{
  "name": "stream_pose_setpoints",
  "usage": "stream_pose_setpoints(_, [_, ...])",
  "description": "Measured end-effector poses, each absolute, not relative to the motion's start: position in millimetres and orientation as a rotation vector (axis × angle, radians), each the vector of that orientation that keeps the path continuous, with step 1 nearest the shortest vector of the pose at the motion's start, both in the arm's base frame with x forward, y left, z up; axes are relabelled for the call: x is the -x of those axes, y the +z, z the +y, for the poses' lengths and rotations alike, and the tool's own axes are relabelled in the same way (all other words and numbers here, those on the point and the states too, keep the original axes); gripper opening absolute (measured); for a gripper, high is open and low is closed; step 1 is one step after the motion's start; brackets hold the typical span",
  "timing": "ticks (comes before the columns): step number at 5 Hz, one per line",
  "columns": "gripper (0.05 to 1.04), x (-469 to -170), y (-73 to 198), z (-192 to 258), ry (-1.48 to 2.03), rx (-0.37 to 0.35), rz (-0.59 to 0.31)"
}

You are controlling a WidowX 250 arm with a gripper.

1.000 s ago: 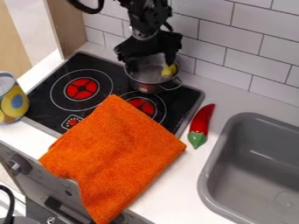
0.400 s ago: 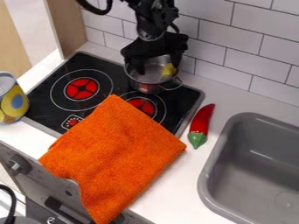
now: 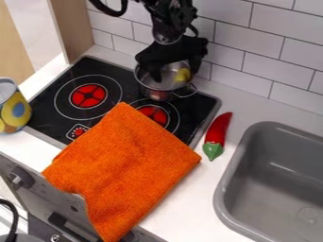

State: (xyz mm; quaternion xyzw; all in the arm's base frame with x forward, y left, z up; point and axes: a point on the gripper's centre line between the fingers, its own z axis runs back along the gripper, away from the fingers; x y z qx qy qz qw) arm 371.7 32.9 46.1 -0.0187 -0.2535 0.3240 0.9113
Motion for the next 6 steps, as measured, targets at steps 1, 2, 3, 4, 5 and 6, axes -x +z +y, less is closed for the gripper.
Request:
stream_pose_setpoints(1, [0.999,-373.0,40.8,32.8,0.66,0.018,-0.5])
stream_pose_setpoints(2, [0.999,-378.3,40.8,31.3,0.662,0.026,-0.475])
stream_pose_setpoints(3, [0.999,-378.3,40.9,31.2,0.645,0.022,-0.472])
stream_pose_setpoints(4, [0.999,-376.7,40.8,31.8,0.644,0.016,-0.457])
stream_pose_setpoints(5, [0.999,-375.7,40.4,33.9,0.649,0.023,-0.447])
stream_pose_setpoints(6, [0.999,-374.5,39.7,35.9,0.647,0.022,-0.44])
